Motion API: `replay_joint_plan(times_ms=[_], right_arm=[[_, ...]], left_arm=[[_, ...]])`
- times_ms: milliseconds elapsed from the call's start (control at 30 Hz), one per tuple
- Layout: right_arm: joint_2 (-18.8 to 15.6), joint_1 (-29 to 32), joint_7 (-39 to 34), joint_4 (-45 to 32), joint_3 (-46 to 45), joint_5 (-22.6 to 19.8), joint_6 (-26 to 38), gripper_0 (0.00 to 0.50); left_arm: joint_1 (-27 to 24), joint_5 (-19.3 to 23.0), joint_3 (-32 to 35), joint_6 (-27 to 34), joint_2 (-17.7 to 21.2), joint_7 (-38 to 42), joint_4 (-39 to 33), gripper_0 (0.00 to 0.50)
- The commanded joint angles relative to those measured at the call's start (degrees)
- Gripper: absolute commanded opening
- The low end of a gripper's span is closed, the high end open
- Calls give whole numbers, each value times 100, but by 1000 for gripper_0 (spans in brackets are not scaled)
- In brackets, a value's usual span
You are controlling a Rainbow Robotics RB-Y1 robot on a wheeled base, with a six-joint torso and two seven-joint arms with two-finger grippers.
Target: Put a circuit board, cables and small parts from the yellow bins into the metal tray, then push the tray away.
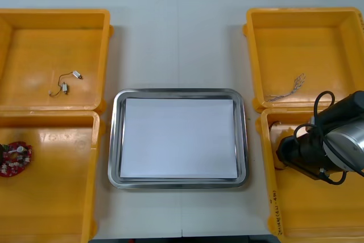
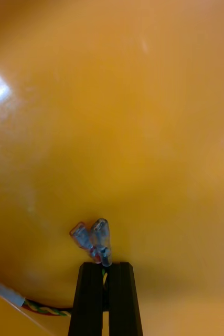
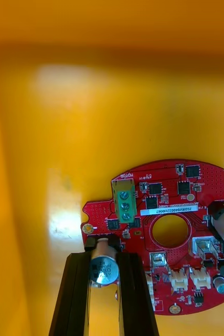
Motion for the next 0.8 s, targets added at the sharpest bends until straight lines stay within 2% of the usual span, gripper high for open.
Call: replay_joint_plan(times_ms=[33, 133, 333, 467, 600, 800], right_arm=[[-552, -25, 83, -311, -249, -459, 184, 0], [-754, -25, 127, -460, -451, -696, 395, 0], [-1115, 10, 259, -671, -741, -837, 878, 0], [-1370, 133, 373, -671, -767, -872, 896, 0], [-1668, 484, 883, -671, -908, -881, 843, 0], [-1695, 1143, 1613, -671, -1391, -942, 412, 0]], left_arm=[[128, 65, 183, 486, -60, 112, -528, 0], [172, 109, 306, 741, -60, 156, -765, 0], [419, 188, 350, 873, -60, 271, -1214, 0], [656, 249, 350, 873, -60, 332, -1504, 0], [893, 293, 201, 864, -60, 376, -1600, 0], [1034, 249, -81, 539, -60, 376, -1592, 0]])
